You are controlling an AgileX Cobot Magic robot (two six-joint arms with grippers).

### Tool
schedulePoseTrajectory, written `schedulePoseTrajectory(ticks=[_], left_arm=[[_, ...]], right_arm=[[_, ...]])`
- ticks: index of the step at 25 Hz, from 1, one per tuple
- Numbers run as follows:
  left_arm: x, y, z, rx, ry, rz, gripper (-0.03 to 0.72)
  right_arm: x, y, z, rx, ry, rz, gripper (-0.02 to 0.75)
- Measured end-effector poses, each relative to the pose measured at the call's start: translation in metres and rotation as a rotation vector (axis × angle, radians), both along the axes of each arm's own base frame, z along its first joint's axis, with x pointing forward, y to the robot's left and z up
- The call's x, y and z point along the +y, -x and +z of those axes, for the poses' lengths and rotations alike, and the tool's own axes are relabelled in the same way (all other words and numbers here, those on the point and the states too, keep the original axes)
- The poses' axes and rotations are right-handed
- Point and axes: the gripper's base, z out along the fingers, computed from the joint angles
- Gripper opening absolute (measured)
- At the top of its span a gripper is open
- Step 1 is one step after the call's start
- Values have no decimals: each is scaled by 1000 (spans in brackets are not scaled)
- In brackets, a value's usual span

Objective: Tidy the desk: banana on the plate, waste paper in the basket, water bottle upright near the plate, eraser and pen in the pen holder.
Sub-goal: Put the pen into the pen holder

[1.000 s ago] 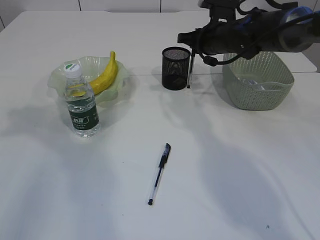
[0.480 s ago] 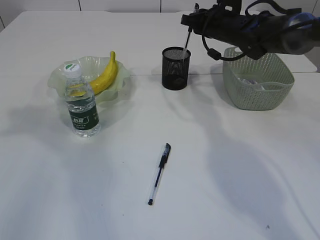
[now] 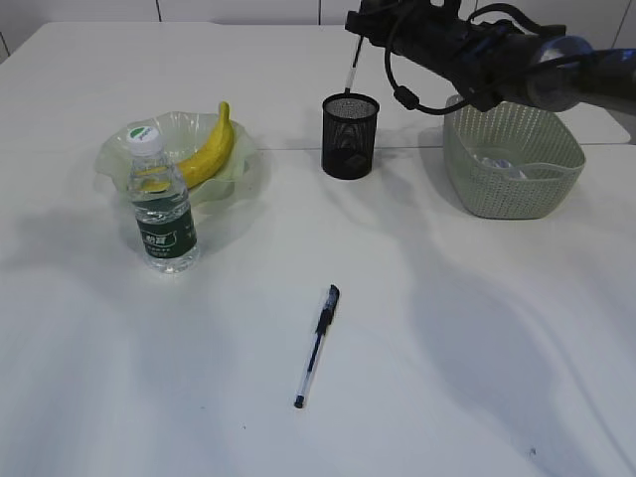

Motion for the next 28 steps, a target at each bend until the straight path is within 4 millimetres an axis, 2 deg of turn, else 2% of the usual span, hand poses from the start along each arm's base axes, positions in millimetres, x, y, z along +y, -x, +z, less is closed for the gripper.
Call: schedulePoseTrajectory(ticks=[4,10,13,28], left_arm=[[0,0,0,-1,1,-4,244],[-3,-3,0,-15,11,-46,244],[-5,-4,1,-22,16,-67,244],[-7,-6,1,-30,21,-91,244]], right_arm=[[1,-6,-6,-26,46,1,109],[3,-13,-44,27,84,4,109],[3,-14,-57,44,100,6,109],[4,-15,-67,13,211,18,112]])
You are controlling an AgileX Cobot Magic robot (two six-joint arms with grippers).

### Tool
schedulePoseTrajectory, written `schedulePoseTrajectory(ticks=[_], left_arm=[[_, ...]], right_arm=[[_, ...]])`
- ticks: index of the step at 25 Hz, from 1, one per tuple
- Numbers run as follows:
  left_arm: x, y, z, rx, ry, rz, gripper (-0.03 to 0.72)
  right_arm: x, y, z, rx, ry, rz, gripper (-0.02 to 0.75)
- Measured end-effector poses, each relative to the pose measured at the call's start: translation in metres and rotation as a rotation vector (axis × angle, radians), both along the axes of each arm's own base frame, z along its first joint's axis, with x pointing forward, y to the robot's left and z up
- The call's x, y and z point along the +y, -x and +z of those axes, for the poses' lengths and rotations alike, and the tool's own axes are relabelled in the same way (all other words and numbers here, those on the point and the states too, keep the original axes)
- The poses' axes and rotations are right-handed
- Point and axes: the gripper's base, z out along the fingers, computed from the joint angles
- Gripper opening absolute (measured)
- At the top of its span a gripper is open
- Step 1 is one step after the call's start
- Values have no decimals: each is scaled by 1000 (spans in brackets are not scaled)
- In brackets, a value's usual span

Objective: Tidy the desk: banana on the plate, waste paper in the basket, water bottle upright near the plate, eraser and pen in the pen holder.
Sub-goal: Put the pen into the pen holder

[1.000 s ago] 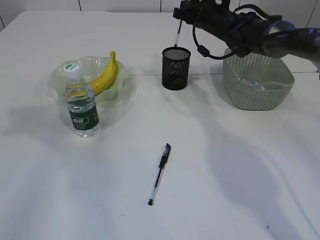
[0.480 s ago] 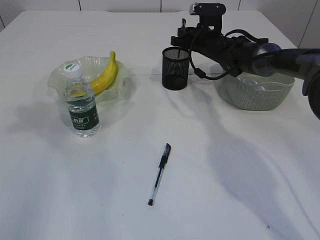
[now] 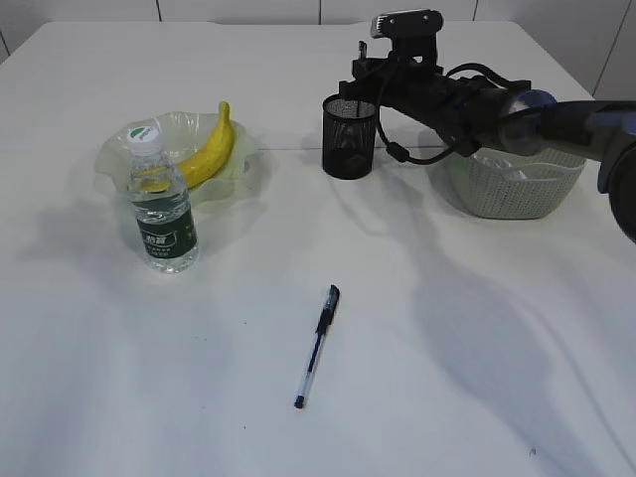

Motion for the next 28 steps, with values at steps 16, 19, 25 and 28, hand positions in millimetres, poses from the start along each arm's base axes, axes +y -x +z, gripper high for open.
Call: schedulePoseTrajectory(ticks=[16,19,25,28], left_arm=[[0,0,0,0,0,0,244],[0,0,0,0,0,0,244],[0,-5,-7,26,2,0,244],[1,-11,-16,55,5,-2,244]], right_arm=[[2,-1,10,-57,5,26,306],[3,-4,26,-97,-21,23,307],[2,-8,68,-186,-83,9,307],[0,-9,81,-170,-121,-24,307]])
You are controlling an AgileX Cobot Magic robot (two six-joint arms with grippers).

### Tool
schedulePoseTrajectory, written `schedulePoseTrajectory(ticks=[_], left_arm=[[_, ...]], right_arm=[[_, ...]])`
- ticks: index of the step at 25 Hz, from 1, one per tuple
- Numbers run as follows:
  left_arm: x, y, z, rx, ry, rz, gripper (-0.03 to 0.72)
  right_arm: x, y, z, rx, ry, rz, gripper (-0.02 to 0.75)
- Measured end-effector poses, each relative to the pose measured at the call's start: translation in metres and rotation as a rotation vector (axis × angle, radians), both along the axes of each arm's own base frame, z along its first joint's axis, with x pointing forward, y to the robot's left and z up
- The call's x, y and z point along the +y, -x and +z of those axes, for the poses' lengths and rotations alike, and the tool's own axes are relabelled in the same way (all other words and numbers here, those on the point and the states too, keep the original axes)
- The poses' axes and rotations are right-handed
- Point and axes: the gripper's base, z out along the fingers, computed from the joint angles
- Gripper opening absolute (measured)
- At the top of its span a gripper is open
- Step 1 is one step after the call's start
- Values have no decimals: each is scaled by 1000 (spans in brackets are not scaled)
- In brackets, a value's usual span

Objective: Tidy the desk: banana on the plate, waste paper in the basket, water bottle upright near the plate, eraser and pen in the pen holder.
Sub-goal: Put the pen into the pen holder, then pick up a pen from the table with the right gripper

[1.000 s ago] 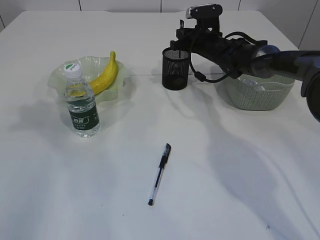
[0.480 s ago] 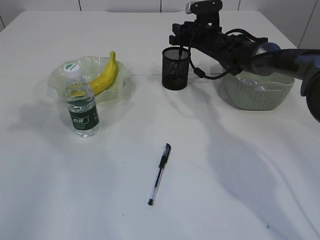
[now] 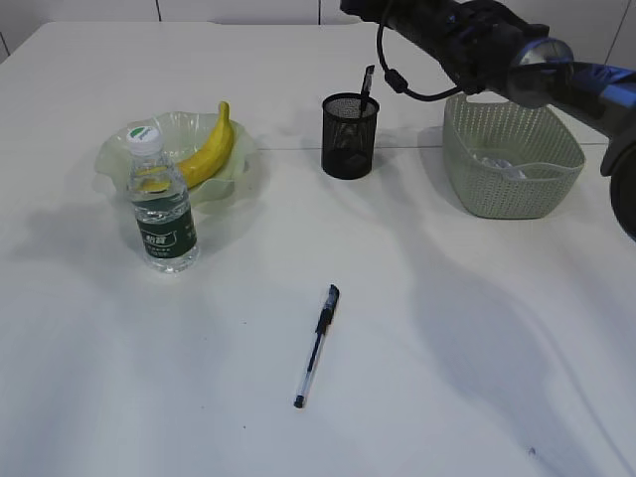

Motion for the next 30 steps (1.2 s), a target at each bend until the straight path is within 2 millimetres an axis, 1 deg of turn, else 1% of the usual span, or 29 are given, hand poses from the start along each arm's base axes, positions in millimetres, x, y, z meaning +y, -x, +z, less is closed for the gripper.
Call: schedulePoseTrajectory(ticks=[4,6,7,10,12,14,16,18,21,25,30], left_arm=[[0,-4,-5,14,3,-6,244],[-1,-4,-5,10,7,-20,244],[-2,-5,-5,8,9,-26,244],[-3,-6,-4,1,15,-45,244],[-4,-7,-5,-1,18,-55,244],[-6,-8,-5,-7,24,-74,244],[-7,-8,-4,-12,26,-88,244],[-8,-9,-4,-16,30,-99,244],[-8,-9,-4,-18,30,-106,244],[-9,-10,-4,-19,31,-110,244],[-7,-9,-4,-14,27,-96,244]], right_arm=[[-10,1,6,164,-89,-106,306],[-14,5,14,229,-100,-163,288],[-16,7,21,245,-104,-186,274],[-14,19,46,292,-104,-240,240],[-7,30,64,315,-106,-261,232],[1,39,74,355,-104,-280,228],[7,47,76,410,-97,-305,218],[15,53,73,473,-75,-327,200],[25,62,61,613,-36,-342,163],[39,77,45,827,-13,-288,112],[47,91,33,1047,-36,-217,62]])
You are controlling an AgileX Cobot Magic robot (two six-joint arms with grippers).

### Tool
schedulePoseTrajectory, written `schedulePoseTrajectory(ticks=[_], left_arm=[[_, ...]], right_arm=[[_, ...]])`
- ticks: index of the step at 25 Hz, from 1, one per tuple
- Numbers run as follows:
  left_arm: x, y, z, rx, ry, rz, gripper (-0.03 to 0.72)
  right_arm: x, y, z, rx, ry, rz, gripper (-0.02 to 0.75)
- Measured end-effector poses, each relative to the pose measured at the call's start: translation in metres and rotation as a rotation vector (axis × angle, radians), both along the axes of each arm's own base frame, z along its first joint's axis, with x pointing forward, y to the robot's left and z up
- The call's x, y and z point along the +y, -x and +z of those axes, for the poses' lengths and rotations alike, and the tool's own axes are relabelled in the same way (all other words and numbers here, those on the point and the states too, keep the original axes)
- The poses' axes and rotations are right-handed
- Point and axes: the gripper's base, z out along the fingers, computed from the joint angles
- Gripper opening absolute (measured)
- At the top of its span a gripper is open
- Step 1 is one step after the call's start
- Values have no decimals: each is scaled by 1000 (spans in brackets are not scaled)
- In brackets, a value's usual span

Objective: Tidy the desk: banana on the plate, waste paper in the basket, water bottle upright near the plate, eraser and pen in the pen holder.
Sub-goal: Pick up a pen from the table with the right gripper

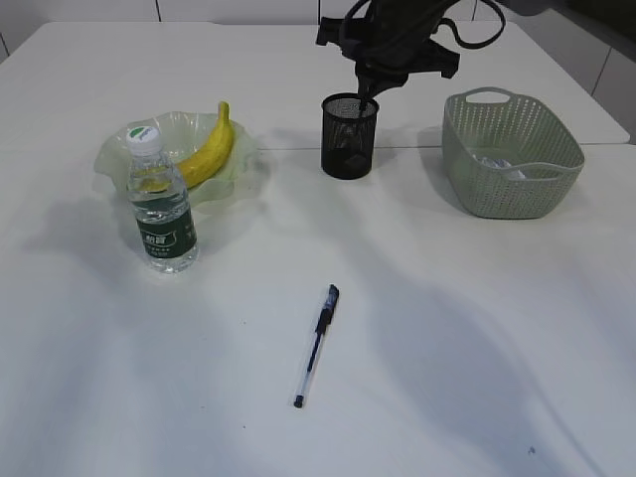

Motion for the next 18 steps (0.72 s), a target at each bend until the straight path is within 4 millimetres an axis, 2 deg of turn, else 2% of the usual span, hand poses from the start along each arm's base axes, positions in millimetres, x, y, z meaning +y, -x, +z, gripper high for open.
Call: schedulePoseTrajectory(ticks=[8,15,18], left_arm=[[6,4,-1,24,-22,72,244],[8,5,-1,31,-29,92,244],[8,5,-1,31,-29,93,244]], right_arm=[[13,19,-7,231,-139,58,20],[23,25,-5,289,-252,90,22],[28,27,-4,306,-290,94,57]])
